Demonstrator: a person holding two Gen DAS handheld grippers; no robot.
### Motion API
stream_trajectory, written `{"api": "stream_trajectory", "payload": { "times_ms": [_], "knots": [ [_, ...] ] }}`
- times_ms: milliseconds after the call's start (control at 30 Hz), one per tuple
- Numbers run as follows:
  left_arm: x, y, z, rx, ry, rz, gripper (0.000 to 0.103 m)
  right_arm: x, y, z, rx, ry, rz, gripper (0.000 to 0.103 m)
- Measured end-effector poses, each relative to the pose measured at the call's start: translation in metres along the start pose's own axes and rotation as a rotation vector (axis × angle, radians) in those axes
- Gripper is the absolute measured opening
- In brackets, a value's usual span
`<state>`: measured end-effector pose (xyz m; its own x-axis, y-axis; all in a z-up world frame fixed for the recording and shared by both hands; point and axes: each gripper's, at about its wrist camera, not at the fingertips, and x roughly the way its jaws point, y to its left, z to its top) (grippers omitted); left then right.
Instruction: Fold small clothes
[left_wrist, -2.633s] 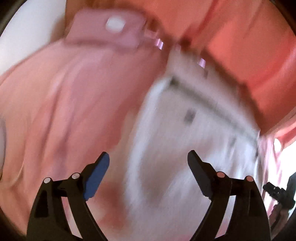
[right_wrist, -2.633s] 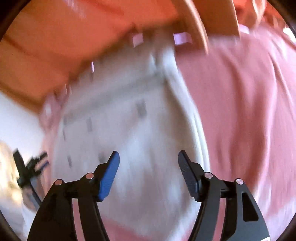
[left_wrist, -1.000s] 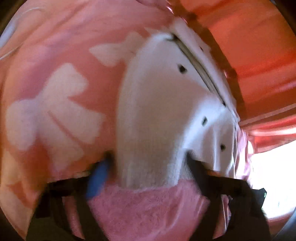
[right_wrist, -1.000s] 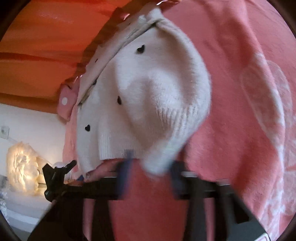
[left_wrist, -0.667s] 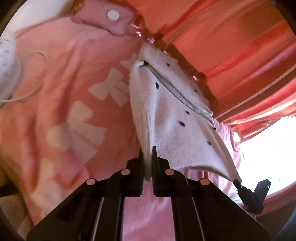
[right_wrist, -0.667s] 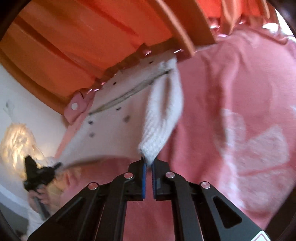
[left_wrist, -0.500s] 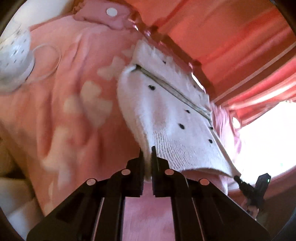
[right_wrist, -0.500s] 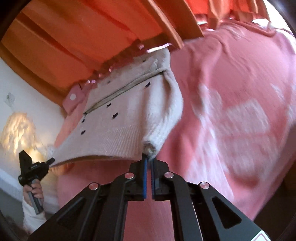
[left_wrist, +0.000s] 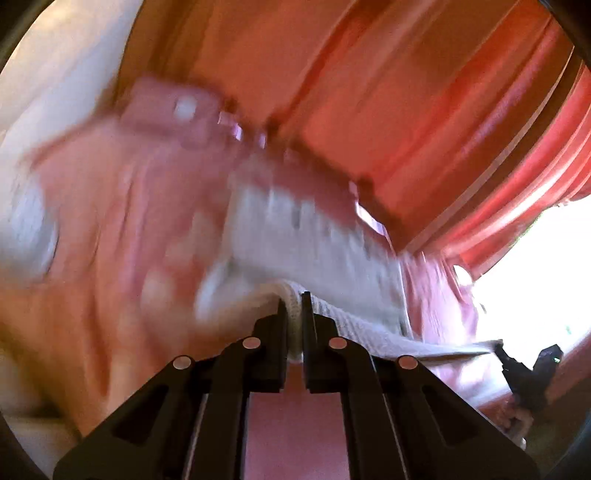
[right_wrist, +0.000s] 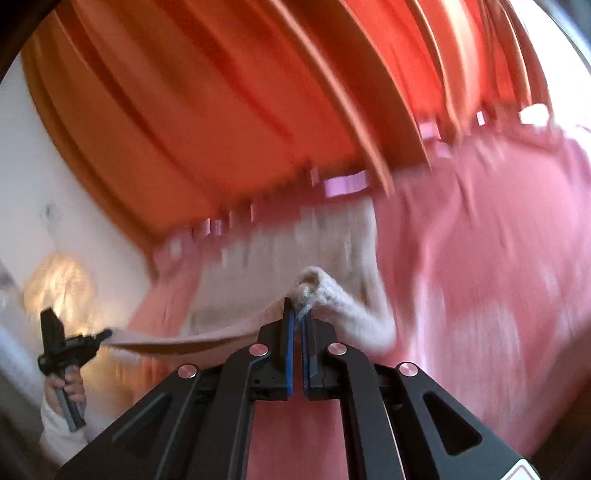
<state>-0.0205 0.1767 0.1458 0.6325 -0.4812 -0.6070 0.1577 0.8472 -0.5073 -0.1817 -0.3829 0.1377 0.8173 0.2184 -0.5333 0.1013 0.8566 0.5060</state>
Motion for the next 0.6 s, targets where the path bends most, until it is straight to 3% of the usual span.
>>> {"api": "stream_trajectory", "payload": {
  "times_ms": [67,200,367,533,600],
  "knots": [
    [0.04,-0.009,0.035,0.026,-0.06,0.046,0.005,0.052,-0.005,0.028,0.036,-0.053,-0.005,0.003],
    [0.132,-0.018,0.076,0.068,-0.112,0.14,0.005,0.144,-0.02,0.054,0.096,-0.088,-0.084,0.003],
    [0.228,0.016,0.087,-0.037,-0.079,0.183,0.005,0.232,-0.058,0.056,0.182,-0.035,-0.149,0.003],
    [0.283,0.05,0.076,-0.099,-0.027,0.215,0.006,0.277,-0.079,0.049,0.184,0.055,-0.213,0.005],
    [0.291,0.052,0.076,-0.091,0.001,0.23,0.012,0.277,-0.08,0.051,0.164,0.036,-0.262,0.014]
  ]
}}
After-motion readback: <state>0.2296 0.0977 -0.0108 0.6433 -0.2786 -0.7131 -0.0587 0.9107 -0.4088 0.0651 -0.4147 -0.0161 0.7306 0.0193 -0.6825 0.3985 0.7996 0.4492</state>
